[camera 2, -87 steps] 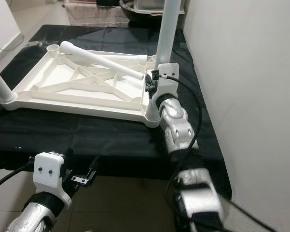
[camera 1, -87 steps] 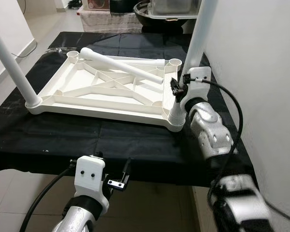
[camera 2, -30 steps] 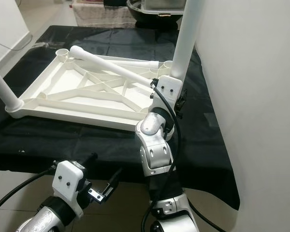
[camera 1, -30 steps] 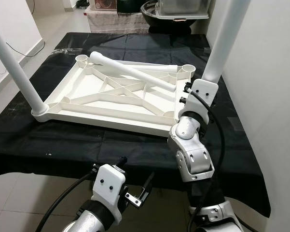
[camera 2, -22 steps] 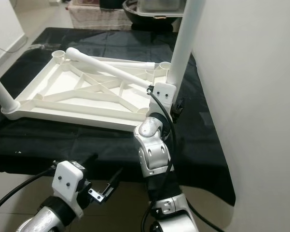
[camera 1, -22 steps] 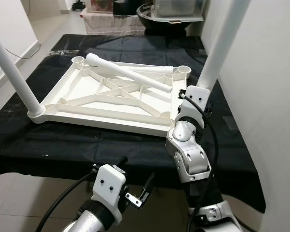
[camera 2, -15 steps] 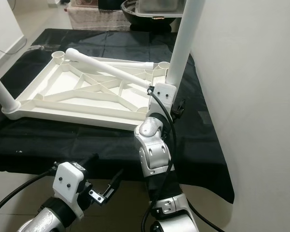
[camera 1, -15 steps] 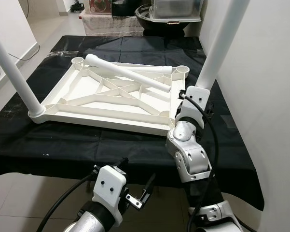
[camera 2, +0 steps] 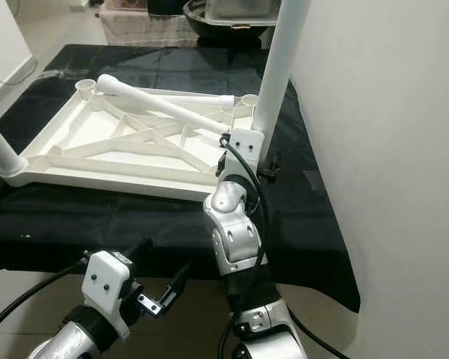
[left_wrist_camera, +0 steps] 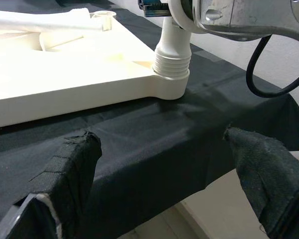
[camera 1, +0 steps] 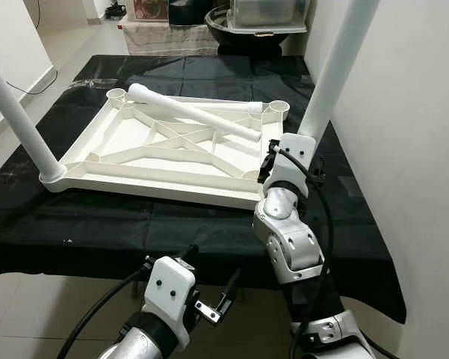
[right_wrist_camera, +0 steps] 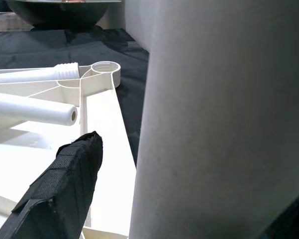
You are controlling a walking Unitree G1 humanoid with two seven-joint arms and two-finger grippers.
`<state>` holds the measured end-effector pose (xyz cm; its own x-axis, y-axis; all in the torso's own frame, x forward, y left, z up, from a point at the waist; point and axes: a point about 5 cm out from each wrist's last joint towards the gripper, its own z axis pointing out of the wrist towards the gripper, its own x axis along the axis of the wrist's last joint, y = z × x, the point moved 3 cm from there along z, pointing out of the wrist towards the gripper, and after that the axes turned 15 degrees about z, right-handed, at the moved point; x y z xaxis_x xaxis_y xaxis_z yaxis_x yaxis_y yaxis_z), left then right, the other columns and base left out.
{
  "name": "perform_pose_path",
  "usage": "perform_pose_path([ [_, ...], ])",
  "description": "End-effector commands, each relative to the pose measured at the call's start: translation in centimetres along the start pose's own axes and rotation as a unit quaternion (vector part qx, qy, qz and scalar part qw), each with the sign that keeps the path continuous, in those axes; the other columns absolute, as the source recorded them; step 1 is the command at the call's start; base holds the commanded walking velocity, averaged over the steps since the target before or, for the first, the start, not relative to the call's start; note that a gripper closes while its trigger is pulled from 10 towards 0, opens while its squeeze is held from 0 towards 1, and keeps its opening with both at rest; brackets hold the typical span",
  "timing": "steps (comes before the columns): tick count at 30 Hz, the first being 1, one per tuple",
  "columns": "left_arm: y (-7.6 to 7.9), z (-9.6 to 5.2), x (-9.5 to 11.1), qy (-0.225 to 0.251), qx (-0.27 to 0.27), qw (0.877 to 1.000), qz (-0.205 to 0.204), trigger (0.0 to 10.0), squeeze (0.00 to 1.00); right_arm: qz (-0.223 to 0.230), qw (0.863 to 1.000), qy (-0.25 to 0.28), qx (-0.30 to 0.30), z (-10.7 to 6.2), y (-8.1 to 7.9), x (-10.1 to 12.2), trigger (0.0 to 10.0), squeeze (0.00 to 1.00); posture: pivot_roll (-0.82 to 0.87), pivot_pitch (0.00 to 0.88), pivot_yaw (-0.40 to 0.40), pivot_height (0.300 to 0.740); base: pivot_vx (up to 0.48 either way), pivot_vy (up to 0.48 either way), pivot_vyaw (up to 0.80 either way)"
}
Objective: Building children table
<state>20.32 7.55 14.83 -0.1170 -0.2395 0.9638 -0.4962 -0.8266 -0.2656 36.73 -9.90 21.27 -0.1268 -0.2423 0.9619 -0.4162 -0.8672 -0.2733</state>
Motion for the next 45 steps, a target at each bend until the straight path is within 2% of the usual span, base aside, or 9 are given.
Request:
perform_pose_path([
  [1,0.1,-0.2,-0.6,-0.011,0.000,1.000,0.000,10.0,0.00,0.046,0.997,-0.058,0.020,-2.6,-2.3,-2.0,10.0,0.00,0.12,0.134,-0.027,0.740,0.000,0.000,0.00],
  [10,0.0,0.0,-0.7,-0.012,0.001,1.000,-0.003,10.0,0.00,0.042,0.997,-0.060,0.032,-2.6,-2.0,-1.9,10.0,0.00,0.11,0.131,-0.028,0.740,0.000,0.000,0.00],
  [26,-0.6,0.5,-1.2,-0.011,0.006,1.000,-0.001,10.0,0.00,0.054,0.991,-0.095,0.072,-2.2,-0.1,-2.2,10.0,0.00,0.11,0.113,-0.022,0.740,0.000,0.000,0.00],
  [45,-0.9,0.8,-1.7,-0.012,0.007,1.000,0.002,10.0,0.00,0.040,0.991,-0.101,0.079,-1.9,2.0,-2.1,10.0,0.00,0.10,0.099,-0.018,0.740,0.000,0.000,0.00],
])
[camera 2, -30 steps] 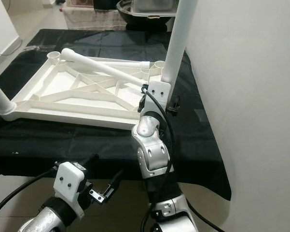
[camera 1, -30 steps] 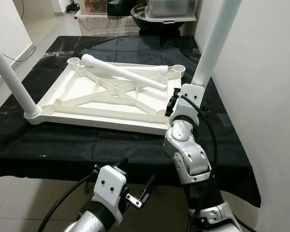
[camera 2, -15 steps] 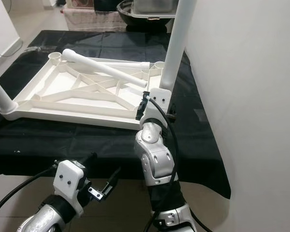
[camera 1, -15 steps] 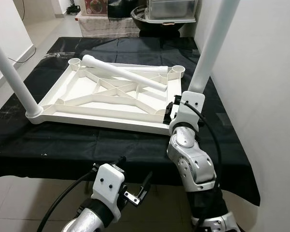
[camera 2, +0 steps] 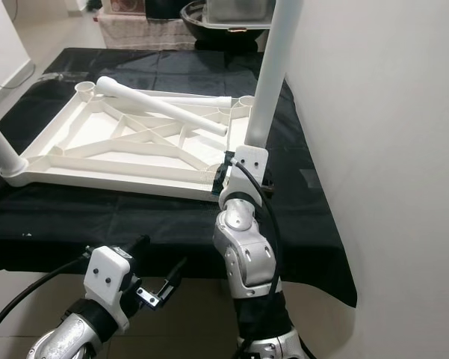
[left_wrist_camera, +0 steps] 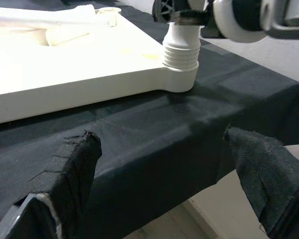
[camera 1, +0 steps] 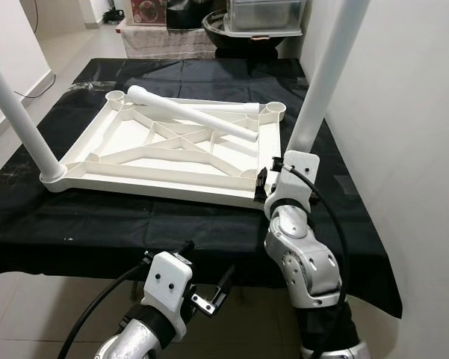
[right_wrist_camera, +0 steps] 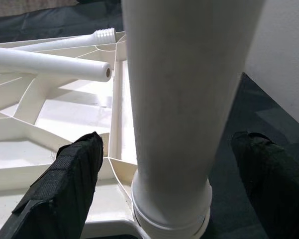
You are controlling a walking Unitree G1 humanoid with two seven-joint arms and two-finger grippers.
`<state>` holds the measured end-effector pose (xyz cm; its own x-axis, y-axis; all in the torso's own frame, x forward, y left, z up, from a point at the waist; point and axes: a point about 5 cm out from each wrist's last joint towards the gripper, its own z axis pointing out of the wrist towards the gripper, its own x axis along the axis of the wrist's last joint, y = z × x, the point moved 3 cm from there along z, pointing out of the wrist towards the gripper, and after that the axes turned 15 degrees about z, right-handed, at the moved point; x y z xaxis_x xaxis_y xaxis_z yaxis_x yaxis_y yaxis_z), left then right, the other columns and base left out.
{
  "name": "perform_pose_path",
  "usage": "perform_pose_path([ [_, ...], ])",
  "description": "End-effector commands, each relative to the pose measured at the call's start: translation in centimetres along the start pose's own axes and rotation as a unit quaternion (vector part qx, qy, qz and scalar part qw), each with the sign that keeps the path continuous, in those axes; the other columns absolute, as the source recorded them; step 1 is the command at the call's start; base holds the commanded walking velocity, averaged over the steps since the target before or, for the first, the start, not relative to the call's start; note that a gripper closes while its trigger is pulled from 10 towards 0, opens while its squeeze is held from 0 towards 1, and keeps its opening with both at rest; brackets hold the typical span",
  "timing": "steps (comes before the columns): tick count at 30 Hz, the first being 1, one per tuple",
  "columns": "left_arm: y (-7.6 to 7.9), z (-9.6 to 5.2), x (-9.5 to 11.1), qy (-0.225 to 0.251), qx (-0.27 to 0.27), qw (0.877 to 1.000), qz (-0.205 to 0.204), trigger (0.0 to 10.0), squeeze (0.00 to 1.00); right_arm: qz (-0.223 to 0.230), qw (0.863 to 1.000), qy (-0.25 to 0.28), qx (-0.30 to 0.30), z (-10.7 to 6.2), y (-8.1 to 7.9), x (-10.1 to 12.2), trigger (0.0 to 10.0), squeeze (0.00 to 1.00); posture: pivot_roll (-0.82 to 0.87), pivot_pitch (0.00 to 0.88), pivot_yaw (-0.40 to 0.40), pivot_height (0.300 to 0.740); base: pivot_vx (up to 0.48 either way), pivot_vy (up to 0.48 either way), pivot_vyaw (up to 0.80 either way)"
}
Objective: Building children table
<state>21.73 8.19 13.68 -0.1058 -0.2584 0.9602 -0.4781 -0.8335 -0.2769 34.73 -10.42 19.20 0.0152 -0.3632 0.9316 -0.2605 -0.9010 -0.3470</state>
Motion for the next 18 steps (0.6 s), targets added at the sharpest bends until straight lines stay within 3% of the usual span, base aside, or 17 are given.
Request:
perform_pose_path([
  [1,0.1,-0.1,-0.2,-0.002,-0.002,1.000,-0.003,10.0,0.00,0.006,1.000,-0.013,-0.001,-0.3,0.2,-0.5,10.0,0.00,0.10,0.099,-0.018,0.740,0.000,0.000,0.00],
  [9,-0.2,0.1,-0.5,-0.001,-0.002,1.000,-0.001,10.0,0.00,-0.002,1.000,-0.021,0.011,-0.5,1.1,-0.5,10.0,0.00,0.10,0.086,-0.016,0.740,0.000,0.000,0.00],
  [18,-0.3,0.3,-0.8,-0.001,-0.003,1.000,0.000,10.0,0.00,-0.040,0.999,-0.031,0.019,-1.0,3.2,-1.1,10.0,0.00,0.09,0.072,-0.015,0.740,0.000,0.000,0.00],
])
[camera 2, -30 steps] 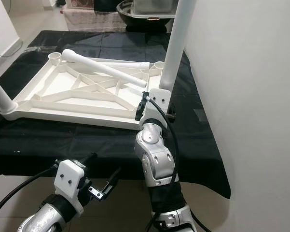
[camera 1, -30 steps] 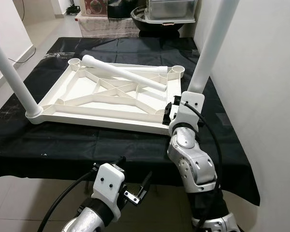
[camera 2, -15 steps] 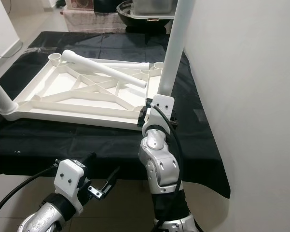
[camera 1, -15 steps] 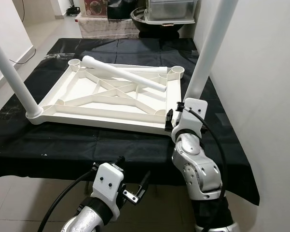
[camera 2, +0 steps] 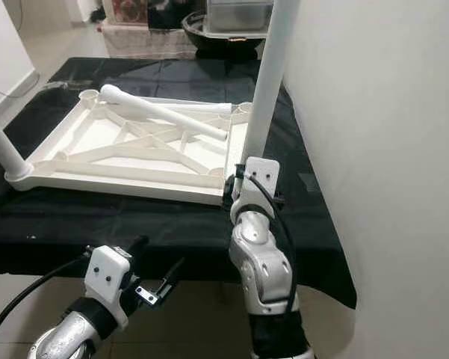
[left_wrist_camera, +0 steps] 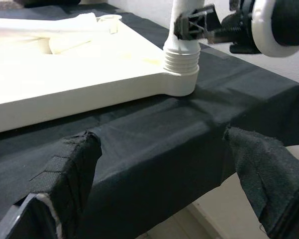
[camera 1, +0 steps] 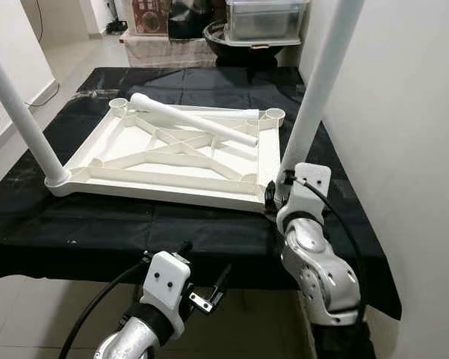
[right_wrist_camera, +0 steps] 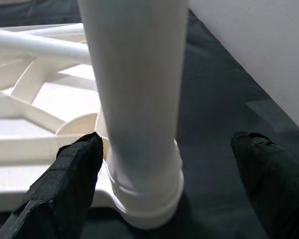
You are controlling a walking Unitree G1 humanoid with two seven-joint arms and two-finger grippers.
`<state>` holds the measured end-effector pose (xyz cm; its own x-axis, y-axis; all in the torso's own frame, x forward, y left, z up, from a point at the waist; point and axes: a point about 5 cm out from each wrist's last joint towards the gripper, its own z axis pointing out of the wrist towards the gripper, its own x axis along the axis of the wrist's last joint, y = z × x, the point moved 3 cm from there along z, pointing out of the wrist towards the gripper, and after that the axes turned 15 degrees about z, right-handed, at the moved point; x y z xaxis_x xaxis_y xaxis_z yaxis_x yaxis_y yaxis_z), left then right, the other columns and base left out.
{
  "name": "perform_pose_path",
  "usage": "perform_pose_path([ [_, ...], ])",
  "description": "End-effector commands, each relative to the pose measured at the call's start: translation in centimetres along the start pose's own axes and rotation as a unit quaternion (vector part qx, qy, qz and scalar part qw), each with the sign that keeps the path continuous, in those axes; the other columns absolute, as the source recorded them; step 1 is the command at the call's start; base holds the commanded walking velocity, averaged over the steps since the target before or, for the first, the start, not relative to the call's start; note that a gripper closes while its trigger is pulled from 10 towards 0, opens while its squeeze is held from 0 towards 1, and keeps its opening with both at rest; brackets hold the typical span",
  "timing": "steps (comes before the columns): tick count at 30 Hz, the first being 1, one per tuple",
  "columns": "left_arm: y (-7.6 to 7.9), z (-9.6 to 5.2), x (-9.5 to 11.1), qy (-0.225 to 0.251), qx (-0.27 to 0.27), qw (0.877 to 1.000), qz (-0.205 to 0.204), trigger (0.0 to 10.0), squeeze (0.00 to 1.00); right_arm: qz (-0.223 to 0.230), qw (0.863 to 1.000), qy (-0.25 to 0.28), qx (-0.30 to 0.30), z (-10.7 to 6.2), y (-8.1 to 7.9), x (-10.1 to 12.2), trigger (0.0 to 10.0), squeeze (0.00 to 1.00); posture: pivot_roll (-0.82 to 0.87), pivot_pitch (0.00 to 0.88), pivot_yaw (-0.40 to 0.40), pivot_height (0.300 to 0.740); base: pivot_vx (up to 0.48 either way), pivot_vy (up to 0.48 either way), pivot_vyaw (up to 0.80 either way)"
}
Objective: Building children table
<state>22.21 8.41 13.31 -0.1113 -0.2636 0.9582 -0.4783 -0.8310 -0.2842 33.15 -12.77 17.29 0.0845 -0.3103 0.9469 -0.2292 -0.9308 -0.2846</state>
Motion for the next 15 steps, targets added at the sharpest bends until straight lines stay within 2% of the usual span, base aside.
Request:
perform_pose_path([
  [1,0.0,0.0,-0.3,-0.002,-0.002,1.000,-0.004,10.0,0.00,-0.010,1.000,-0.005,0.007,-0.3,0.2,-0.2,10.0,0.00,0.09,0.072,-0.015,0.740,0.000,0.000,0.00],
  [4,0.0,0.0,-0.4,-0.002,-0.003,1.000,-0.003,10.0,0.00,-0.018,1.000,-0.008,0.011,-0.5,0.8,-0.5,10.0,0.00,0.09,0.070,-0.012,0.740,0.000,0.000,0.00],
  [6,0.0,0.1,-0.4,-0.001,-0.003,1.000,-0.001,10.0,0.00,-0.042,0.998,-0.007,0.040,-1.1,1.9,-0.9,10.0,0.00,0.09,0.065,-0.014,0.740,0.000,0.000,0.00],
  [7,-0.1,0.1,-0.4,-0.001,-0.003,1.000,-0.001,10.0,0.00,-0.052,0.995,-0.013,0.080,-1.4,2.3,-1.3,10.0,0.00,0.08,0.060,-0.010,0.740,0.000,0.000,0.00],
  [8,-0.1,0.1,-0.4,-0.001,-0.003,1.000,-0.001,10.0,0.00,-0.052,0.995,-0.013,0.080,-1.4,2.3,-1.3,10.0,0.00,0.08,0.060,-0.010,0.740,0.000,0.000,0.00],
  [10,-0.1,0.2,-0.5,-0.001,-0.004,1.000,-0.001,10.0,0.00,-0.053,0.985,-0.044,0.156,-2.0,3.3,-2.3,10.0,0.00,0.08,0.055,-0.005,0.740,0.000,0.000,0.00],
  [11,-0.1,0.2,-0.5,-0.001,-0.004,1.000,-0.001,10.0,0.00,-0.053,0.985,-0.044,0.156,-2.0,3.3,-2.3,10.0,0.00,0.08,0.055,-0.005,0.740,0.000,0.000,0.00],
  [12,-0.2,0.3,-0.6,-0.001,-0.004,1.000,-0.001,10.0,0.00,-0.061,0.981,-0.058,0.175,-1.8,4.4,-2.6,10.0,0.00,0.08,0.051,-0.002,0.740,0.000,0.000,0.00],
  [14,-0.2,0.3,-0.6,-0.001,-0.004,1.000,-0.001,10.0,0.00,-0.061,0.981,-0.058,0.175,-1.8,4.4,-2.6,10.0,0.00,0.08,0.051,-0.002,0.740,0.000,0.000,0.00],
  [15,-0.2,0.3,-0.6,0.000,-0.006,1.000,0.000,10.0,0.00,-0.075,0.970,-0.080,0.216,-1.1,6.5,-2.2,10.0,0.00,0.08,0.049,-0.001,0.740,0.000,0.000,0.00],
])
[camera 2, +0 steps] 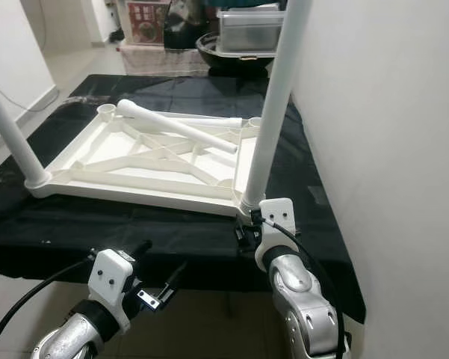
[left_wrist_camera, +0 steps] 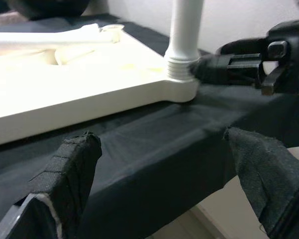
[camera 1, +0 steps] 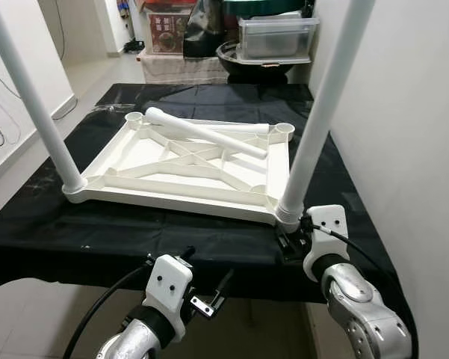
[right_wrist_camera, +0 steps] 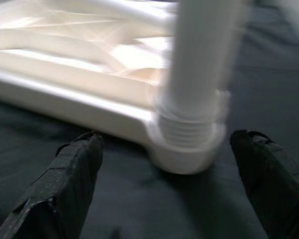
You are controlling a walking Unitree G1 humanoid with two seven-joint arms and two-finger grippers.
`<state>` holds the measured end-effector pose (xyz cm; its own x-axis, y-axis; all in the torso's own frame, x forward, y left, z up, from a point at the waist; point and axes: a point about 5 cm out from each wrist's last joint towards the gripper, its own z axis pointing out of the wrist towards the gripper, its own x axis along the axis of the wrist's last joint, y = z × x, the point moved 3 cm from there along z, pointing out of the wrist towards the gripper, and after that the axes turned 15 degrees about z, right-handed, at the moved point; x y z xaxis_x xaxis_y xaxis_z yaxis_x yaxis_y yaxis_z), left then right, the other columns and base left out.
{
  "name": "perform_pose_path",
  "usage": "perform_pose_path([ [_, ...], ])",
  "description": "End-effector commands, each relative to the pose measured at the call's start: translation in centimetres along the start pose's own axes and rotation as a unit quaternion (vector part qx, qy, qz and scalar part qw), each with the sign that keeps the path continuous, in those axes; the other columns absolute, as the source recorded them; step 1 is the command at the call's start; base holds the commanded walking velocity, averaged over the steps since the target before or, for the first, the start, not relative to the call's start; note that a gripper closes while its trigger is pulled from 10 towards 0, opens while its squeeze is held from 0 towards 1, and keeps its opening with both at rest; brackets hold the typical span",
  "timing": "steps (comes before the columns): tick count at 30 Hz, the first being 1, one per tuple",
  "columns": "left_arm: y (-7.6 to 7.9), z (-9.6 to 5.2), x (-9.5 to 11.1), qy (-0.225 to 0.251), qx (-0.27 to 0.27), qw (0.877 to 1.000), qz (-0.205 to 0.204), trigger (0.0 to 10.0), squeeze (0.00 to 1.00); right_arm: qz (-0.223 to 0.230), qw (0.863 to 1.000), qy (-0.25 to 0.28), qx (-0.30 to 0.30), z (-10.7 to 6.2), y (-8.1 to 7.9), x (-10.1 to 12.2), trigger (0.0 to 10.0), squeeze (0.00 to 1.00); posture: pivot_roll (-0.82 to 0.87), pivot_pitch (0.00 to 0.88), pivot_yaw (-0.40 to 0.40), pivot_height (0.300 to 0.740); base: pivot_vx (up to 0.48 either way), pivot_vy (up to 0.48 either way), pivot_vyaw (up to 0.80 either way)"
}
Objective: Building children table
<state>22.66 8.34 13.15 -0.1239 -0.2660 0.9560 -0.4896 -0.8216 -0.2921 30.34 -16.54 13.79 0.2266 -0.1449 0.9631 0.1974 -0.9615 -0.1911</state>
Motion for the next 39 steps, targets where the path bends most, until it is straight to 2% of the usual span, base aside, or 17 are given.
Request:
perform_pose_path([
  [1,-0.1,-0.1,-0.4,-0.005,0.002,1.000,-0.004,10.0,0.00,0.009,1.000,-0.006,0.015,-0.2,1.4,-0.1,10.0,0.00,0.08,0.049,-0.001,0.740,0.000,0.000,0.00],
  [3,0.0,-0.1,-0.4,-0.004,0.001,1.000,-0.003,10.0,0.00,0.000,0.997,-0.025,0.072,-0.3,2.5,0.6,10.0,0.00,0.08,0.046,-0.002,0.740,0.000,0.000,0.00],
  [4,0.0,-0.1,-0.4,-0.004,0.001,1.000,-0.003,10.0,0.00,0.000,0.997,-0.025,0.072,-0.3,2.5,0.6,10.0,0.00,0.08,0.046,-0.002,0.740,0.000,0.000,0.00],
  [7,0.0,-0.1,-0.4,-0.004,0.001,1.000,-0.003,10.0,0.00,-0.020,0.989,-0.056,0.137,-0.6,2.9,1.3,10.0,0.00,0.08,0.051,0.001,0.740,0.000,0.000,0.00],
  [8,0.0,-0.2,-0.4,-0.004,0.001,1.000,-0.003,10.0,0.00,-0.026,0.986,-0.054,0.155,-0.4,3.6,2.2,10.0,0.40,0.09,0.055,-0.002,0.740,0.000,0.000,0.00],
  [9,0.0,-0.2,-0.4,-0.004,0.001,1.000,-0.003,10.0,0.00,-0.026,0.986,-0.054,0.155,-0.4,3.6,2.2,10.0,0.40,0.09,0.055,-0.002,0.740,0.000,0.000,0.00],
  [10,0.0,-0.2,-0.4,-0.004,0.001,1.000,-0.003,10.0,0.00,-0.031,0.985,-0.048,0.163,-0.3,4.3,3.0,10.0,1.00,0.09,0.055,-0.002,0.740,0.000,0.000,0.00],
  [11,0.0,-0.2,-0.4,-0.004,0.001,1.000,-0.003,10.0,0.00,-0.031,0.985,-0.048,0.163,-0.3,4.3,3.0,10.0,1.00,0.09,0.055,-0.002,0.740,0.000,0.000,0.00],
  [15,0.0,-0.4,-0.3,-0.004,0.001,1.000,-0.003,10.0,0.00,-0.038,0.983,-0.049,0.173,0.3,6.2,4.5,10.0,1.00,0.11,0.069,-0.003,0.740,0.000,0.000,0.00],
  [16,0.0,-0.4,-0.2,-0.004,0.001,1.000,-0.003,10.0,0.00,-0.048,0.982,-0.054,0.174,0.5,6.9,4.7,10.0,0.93,0.11,0.075,0.001,0.740,0.000,0.000,0.00],
  [17,0.0,-0.4,-0.2,-0.004,0.001,1.000,-0.003,10.0,0.00,-0.048,0.982,-0.054,0.174,0.5,6.9,4.7,10.0,0.93,0.11,0.075,0.001,0.740,0.000,0.000,0.00],
  [18,0.1,-0.5,-0.2,-0.004,0.000,1.000,-0.002,10.0,0.00,-0.055,0.982,-0.056,0.175,0.6,7.3,4.9,10.0,0.00,0.11,0.076,-0.002,0.740,0.000,0.000,0.00],
  [20,0.1,-0.6,-0.1,-0.004,-0.001,1.000,-0.003,10.0,0.00,-0.049,0.981,-0.048,0.184,0.8,8.3,5.8,10.0,0.00,0.12,0.086,-0.002,0.740,0.000,0.000,0.00],
  [25,0.2,-0.6,0.0,-0.004,-0.001,1.000,-0.004,10.0,0.00,-0.049,0.982,-0.036,0.182,1.0,9.1,6.7,10.0,0.00,0.12,0.092,-0.002,0.740,0.000,0.000,0.00],
  [29,0.3,-0.8,0.2,-0.002,-0.001,1.000,-0.006,10.0,0.00,-0.051,0.981,-0.016,0.188,2.0,9.9,8.5,10.0,0.00,0.12,0.103,-0.005,0.740,0.000,0.000,0.00],
  [34,0.4,-0.8,0.2,-0.001,-0.002,1.000,-0.007,10.0,0.00,-0.048,0.979,-0.010,0.197,2.4,9.9,8.8,10.0,0.00,0.12,0.104,-0.009,0.740,0.000,0.000,0.00],
  [39,0.5,-1.0,1.0,0.016,0.001,1.000,0.001,10.0,0.00,-0.044,0.971,-0.013,0.235,3.2,8.6,8.9,10.0,0.00,0.13,0.115,-0.016,0.740,0.000,0.000,0.00],
])
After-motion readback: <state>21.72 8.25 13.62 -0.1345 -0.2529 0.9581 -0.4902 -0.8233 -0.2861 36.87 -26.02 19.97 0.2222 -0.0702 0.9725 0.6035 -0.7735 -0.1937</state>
